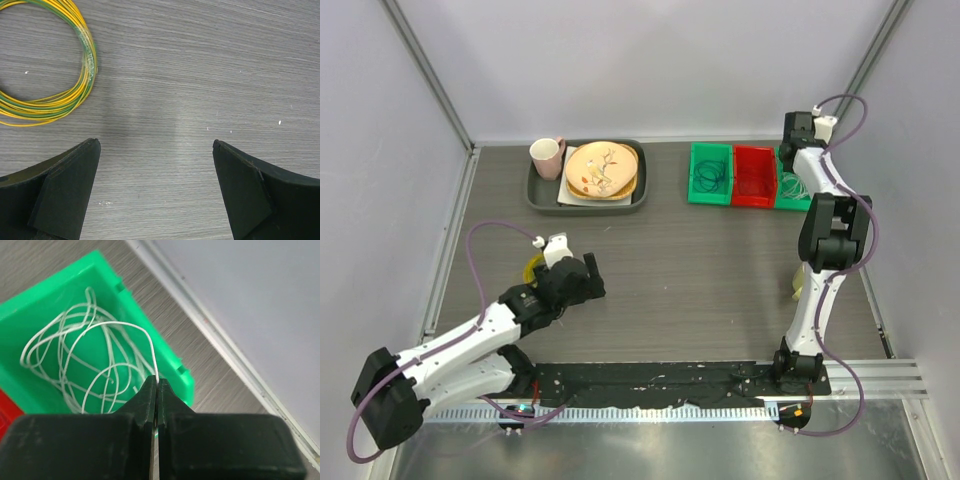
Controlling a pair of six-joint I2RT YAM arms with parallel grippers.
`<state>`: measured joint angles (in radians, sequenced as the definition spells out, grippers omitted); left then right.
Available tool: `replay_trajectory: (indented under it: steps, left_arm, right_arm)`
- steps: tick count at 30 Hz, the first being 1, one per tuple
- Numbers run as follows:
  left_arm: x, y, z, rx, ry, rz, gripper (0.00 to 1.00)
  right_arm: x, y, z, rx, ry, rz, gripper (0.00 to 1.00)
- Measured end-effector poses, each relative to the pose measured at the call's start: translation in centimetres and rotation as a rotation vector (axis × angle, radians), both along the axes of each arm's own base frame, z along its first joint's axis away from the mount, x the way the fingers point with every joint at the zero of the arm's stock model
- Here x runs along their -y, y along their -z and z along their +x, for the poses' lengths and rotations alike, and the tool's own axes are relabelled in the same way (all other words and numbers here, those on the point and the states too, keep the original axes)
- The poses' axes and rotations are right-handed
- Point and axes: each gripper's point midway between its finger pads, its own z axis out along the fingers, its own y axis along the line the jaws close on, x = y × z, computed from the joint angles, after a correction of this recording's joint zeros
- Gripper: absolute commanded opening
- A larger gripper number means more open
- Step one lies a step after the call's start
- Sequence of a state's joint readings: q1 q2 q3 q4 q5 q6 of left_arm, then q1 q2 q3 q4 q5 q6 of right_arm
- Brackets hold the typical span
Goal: Untangle the cables
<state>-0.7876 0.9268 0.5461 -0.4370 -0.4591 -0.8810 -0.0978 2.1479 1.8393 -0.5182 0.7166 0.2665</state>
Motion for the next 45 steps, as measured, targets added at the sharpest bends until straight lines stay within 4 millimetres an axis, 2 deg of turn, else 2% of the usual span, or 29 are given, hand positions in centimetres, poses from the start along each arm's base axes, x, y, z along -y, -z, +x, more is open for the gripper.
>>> replay_trajectory:
  steps: [5, 8, 11, 14, 15, 20, 21, 23, 26, 29, 32, 35, 37, 38, 39, 41, 43, 45]
  left_arm:
    - [-0.2, 0.1, -0.1, -0.002, -0.003, -0.003, 1.00]
    - [-0.2, 0.1, -0.1, -0.004, -0.002, -0.005, 1.00]
    - [-0.2, 0.1, -0.1, -0.003, -0.002, -0.008, 1.00]
    - [-0.1, 0.0, -0.1, -0.001, 0.000, -0.014, 1.00]
    - [-0.1, -0.1, -0.1, 0.000, 0.000, -0.015, 1.00]
    - [-0.1, -0.3, -0.2, 0.004, 0.000, -0.023, 1.00]
    - [-0.1, -0.3, -0.2, 0.004, -0.001, -0.026, 1.00]
    - [-0.2, -0.5, -0.3, 0.003, -0.002, -0.029, 1.00]
    - [-0.1, -0.9, -0.4, -0.004, -0.001, -0.034, 1.00]
    - [0.0, -1.7, -0.4, -0.003, -0.009, -0.047, 1.00]
    - [-0.2, -2.4, -0.4, -0.007, -0.020, -0.044, 1.00]
    - [-0.5, -2.8, -0.5, -0.015, -0.037, -0.038, 1.00]
    - [-0.8, -2.6, -0.8, -0.029, -0.045, -0.029, 1.00]
    - [-1.0, -2.4, -1.0, -0.040, -0.048, -0.021, 1.00]
    - [-1.2, -2.2, -1.2, -0.049, -0.051, -0.015, 1.00]
    - [-1.5, -2.0, -1.6, -0.063, -0.059, -0.010, 1.00]
    - [-1.7, -1.9, -1.8, -0.066, -0.063, -0.011, 1.00]
    - [-2.0, -1.7, -2.1, -0.066, -0.065, -0.012, 1.00]
  right_arm:
    - [-1.6, 2.4, 0.1, -0.067, -0.062, 0.076, 0.06]
    - [-1.8, 3.1, 0.3, -0.078, -0.079, 0.109, 0.06]
    - [-2.0, 3.4, 0.5, -0.082, -0.093, 0.136, 0.14]
    - [-2.2, 3.2, 0.7, -0.077, -0.104, 0.157, 0.30]
    - [-2.2, 3.0, 0.8, -0.071, -0.108, 0.160, 0.39]
    - [-2.2, 1.3, 1.5, -0.038, -0.123, 0.169, 0.65]
    - [-2.2, 0.8, 1.5, -0.032, -0.125, 0.169, 0.77]
    - [-2.3, -0.3, 1.1, -0.025, -0.132, 0.172, 0.89]
    - [-2.9, -3.3, 0.4, 0.019, -0.156, 0.182, 0.90]
    - [-4.2, -7.7, -0.9, 0.116, -0.198, 0.217, 0.92]
    - [-6.6, -11.8, -3.6, 0.209, -0.249, 0.242, 0.93]
    - [-11.6, -14.2, -6.8, 0.287, -0.351, 0.262, 0.94]
    - [-15.1, -13.3, -9.2, 0.305, -0.424, 0.301, 0.94]
    - [-17.4, -11.9, -11.1, 0.307, -0.474, 0.339, 0.95]
    - [-18.6, -10.2, -13.0, 0.288, -0.498, 0.371, 0.95]
    - [-19.3, -6.9, -16.1, 0.276, -0.514, 0.425, 0.95]
    - [-19.0, -2.8, -19.9, 0.233, -0.496, 0.469, 0.95]
    - [-18.5, 0.1, -22.8, 0.202, -0.476, 0.489, 0.96]
